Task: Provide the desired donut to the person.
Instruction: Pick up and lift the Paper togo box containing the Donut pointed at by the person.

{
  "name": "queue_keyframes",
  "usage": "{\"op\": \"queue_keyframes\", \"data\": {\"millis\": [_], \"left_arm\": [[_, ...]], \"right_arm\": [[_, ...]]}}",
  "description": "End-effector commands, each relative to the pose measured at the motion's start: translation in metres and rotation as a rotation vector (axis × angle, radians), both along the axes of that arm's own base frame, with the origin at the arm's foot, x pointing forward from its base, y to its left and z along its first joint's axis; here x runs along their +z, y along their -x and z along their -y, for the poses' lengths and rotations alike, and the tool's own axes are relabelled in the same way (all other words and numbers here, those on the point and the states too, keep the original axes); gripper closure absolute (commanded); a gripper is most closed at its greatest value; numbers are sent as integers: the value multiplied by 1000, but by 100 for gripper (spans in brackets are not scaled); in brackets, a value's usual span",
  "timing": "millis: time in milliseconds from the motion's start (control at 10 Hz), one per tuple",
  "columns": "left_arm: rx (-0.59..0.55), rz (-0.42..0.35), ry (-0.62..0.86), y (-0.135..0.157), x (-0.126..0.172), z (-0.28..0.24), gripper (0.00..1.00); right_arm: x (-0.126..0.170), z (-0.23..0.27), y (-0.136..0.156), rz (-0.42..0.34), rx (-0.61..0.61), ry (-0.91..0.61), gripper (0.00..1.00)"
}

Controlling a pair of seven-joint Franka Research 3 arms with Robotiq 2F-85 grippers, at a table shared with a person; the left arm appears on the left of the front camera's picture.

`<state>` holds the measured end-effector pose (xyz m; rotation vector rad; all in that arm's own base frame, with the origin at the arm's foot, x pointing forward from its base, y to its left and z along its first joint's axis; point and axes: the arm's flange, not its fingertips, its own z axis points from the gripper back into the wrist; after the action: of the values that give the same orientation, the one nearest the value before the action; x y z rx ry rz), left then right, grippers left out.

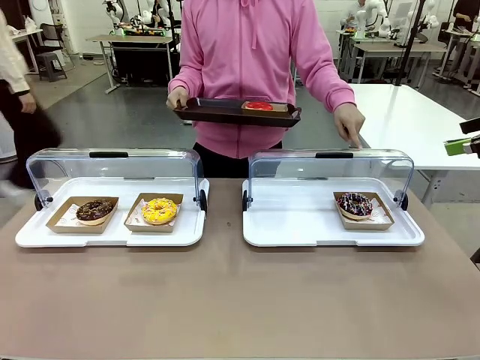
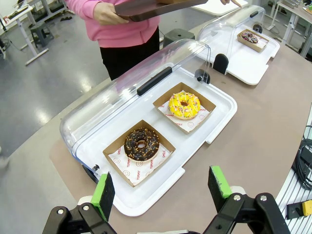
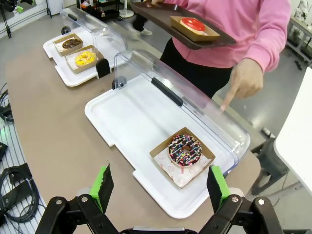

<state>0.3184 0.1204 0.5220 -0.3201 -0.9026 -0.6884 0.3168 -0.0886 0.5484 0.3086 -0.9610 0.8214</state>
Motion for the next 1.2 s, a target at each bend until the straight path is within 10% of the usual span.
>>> {"op": "queue_keyframes", "data": {"millis": [0,600,1100], "left_arm": [[-2,2,14,0,-1,0,0],[-2,2,14,0,-1,0,0],[-2,2,14,0,-1,0,0]], "right_arm": [[-1,1,0,-3,-3,2,0],[0,0,0,0,0,0,0],[-65,-107,-52,-35,68,670,0]]}}
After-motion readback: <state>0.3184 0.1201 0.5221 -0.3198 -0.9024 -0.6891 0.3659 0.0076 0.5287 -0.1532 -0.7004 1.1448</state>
